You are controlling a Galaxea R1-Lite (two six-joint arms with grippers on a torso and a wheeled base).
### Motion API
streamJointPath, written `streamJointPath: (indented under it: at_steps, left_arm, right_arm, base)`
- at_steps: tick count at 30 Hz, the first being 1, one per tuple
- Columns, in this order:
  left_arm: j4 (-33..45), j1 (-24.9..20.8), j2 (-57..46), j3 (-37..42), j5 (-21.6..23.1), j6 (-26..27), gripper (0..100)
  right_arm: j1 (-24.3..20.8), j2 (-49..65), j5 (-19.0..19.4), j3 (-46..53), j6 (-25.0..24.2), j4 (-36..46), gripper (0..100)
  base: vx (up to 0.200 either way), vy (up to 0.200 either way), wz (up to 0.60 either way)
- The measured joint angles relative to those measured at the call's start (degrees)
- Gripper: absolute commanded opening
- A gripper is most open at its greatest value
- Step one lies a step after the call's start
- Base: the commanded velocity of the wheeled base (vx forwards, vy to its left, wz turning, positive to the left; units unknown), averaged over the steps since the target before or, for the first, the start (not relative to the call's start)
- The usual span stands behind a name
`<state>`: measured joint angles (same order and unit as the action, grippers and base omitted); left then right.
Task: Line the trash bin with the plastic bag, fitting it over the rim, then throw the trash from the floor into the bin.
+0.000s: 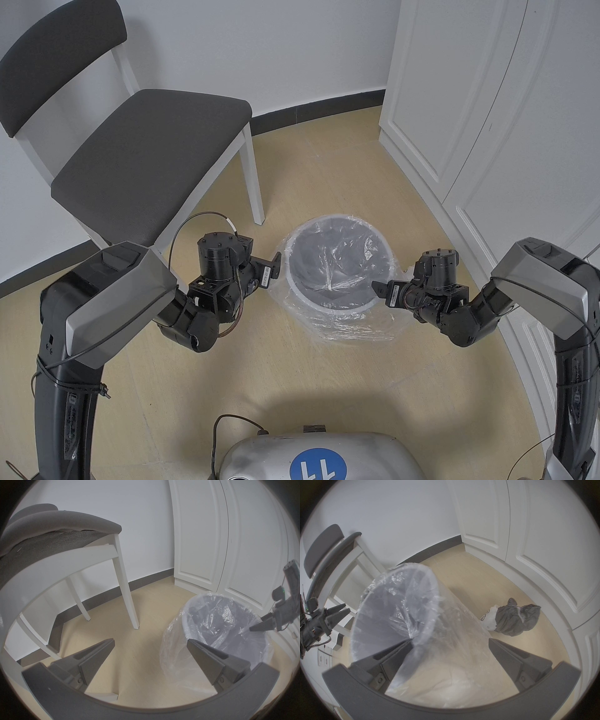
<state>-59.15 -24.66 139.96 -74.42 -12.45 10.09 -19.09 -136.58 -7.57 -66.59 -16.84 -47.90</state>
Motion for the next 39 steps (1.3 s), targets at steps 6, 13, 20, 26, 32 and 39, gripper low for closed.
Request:
streamJointPath:
  at_steps: [6, 13, 20, 26, 32, 39]
  left_arm:
    - [-0.35, -0.3, -0.68, 0.83, 0.0, -0.05, 100]
    - [-1.06, -0.41, -0.95, 1.08, 0.05, -0.02, 100]
    - [-1.19, -0.55, -0.95, 1.11, 0.09, 0.0, 100]
    - [-1.23, -0.63, -0.9, 1.07, 0.13, 0.02, 100]
    - [-1.23, -0.63, -0.9, 1.11, 0.16, 0.02, 100]
    - [-1.21, -0.66, -0.88, 1.11, 0.22, 0.0, 100]
  right_arm:
    - [-1.66, 5.83, 0.27, 5.05, 1.18, -0.24, 100]
    - [-1.11, 5.66, 0.22, 1.35, 0.04, -1.54, 100]
    - [0.9, -1.21, -0.09, -6.67, -2.18, -3.3, 100]
    - [2.47, -6.02, -0.15, -9.96, -2.43, -3.47, 100]
    - [2.23, -7.52, -0.01, -8.98, -2.24, -3.64, 100]
    - [-0.61, -7.79, 0.07, -6.92, -2.46, -2.55, 100]
  base:
    - [0.0, 0.0, 0.0]
    - [0.0, 0.0, 0.0]
    - [0.0, 0.0, 0.0]
    - [0.0, 0.0, 0.0]
    - [0.0, 0.0, 0.0]
    - [0.0, 0.0, 0.0]
